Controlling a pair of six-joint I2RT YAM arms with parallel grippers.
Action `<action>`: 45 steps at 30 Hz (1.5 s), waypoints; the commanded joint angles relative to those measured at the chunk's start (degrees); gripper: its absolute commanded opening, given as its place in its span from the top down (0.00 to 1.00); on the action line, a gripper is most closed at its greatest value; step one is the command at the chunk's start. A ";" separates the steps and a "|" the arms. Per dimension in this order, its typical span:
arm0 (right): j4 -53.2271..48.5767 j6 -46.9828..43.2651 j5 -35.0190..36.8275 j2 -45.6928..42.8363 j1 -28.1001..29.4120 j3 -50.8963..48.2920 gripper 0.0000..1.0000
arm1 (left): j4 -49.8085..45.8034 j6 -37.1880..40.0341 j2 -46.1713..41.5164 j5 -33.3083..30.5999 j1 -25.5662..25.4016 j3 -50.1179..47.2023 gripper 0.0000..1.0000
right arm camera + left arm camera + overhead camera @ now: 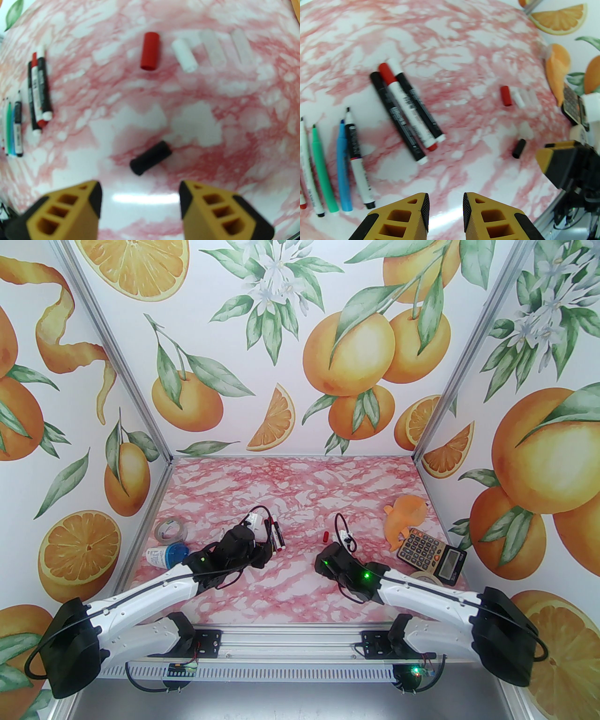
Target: Open the pen caps
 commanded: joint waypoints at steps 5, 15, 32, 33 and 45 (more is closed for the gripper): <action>1.77 -0.05 -0.64 3.47 -1.52 1.69 0.51 | 4.94 1.29 -0.60 3.78 0.36 -1.12 0.70; 5.87 -1.39 -2.28 8.33 -2.76 1.88 0.57 | 4.90 0.99 -0.16 3.66 0.94 -1.28 0.70; 6.21 -3.26 -2.06 12.71 -3.20 3.74 0.71 | 4.69 1.09 0.69 3.73 1.18 -1.34 0.70; 5.67 -3.62 -1.78 12.74 -3.19 3.95 0.72 | 4.69 1.06 0.72 3.69 1.22 -1.38 0.70; 2.81 -7.84 -0.53 10.62 -3.12 4.07 0.70 | 1.56 -1.72 3.70 2.97 2.60 0.16 0.70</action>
